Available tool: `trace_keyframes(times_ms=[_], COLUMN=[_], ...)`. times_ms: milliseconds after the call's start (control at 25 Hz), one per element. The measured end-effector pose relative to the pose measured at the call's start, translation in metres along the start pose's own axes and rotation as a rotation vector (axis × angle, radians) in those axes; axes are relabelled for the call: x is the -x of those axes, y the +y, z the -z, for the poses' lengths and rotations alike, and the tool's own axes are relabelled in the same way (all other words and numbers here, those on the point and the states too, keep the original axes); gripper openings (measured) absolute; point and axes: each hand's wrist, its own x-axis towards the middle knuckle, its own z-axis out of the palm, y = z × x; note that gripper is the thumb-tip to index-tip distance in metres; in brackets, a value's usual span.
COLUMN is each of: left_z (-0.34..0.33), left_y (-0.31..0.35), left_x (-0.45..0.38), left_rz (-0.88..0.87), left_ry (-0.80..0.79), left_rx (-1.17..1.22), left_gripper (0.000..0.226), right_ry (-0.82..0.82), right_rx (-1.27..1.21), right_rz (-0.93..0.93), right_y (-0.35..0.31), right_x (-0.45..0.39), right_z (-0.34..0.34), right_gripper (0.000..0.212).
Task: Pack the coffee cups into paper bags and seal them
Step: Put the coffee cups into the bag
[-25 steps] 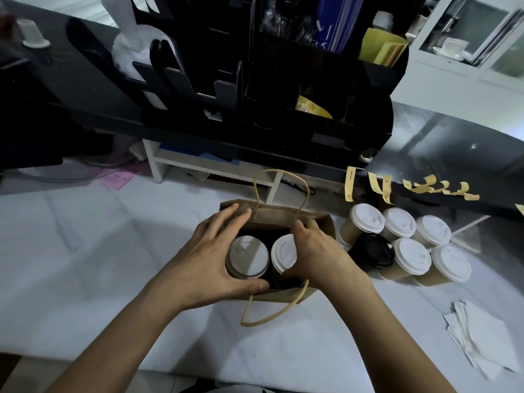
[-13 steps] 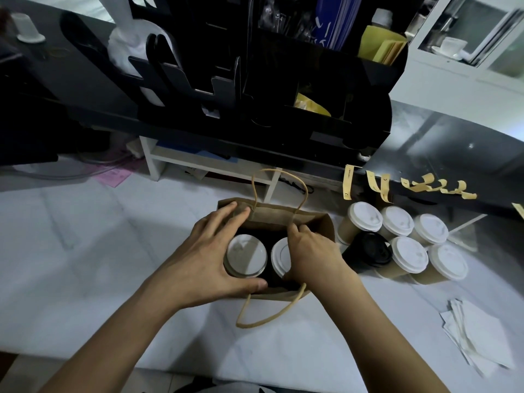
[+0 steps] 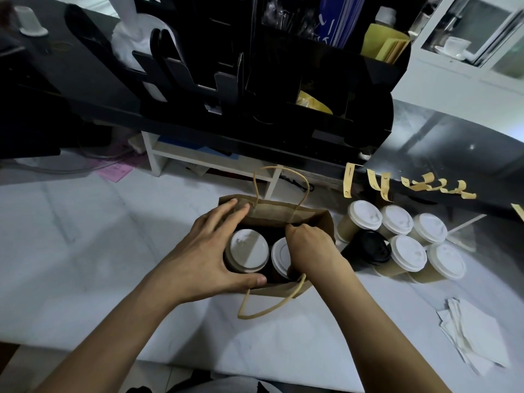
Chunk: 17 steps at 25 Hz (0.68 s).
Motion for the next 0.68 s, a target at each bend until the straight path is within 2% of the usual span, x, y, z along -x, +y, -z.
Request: trace_keyframes(times_ms=[160,320,480,680], left_z=[-0.001,0.000,0.001,0.000], left_y=[-0.001,0.000,0.000,0.002], left_x=[0.001,0.002,0.002,-0.002], left_rz=[-0.009,-0.016,0.000,0.008], left_ry=[0.009,0.018,0.032,0.057], left_rx=[0.016,0.030,0.023,-0.005], left_gripper=[0.123,0.121,0.115,0.102], right_ry=[0.010,-0.002,0.056,0.225], right_rx=[-0.046,-0.124,-0.210,-0.338], right_rz=[-0.006,-0.001,0.058,0.132], right_y=[0.004,0.007,0.006,0.014], right_x=[-0.001,0.002,0.014,0.042], right_z=[-0.004,-0.010,-0.005,0.013], right_gripper=[0.045,0.056,0.069,0.043])
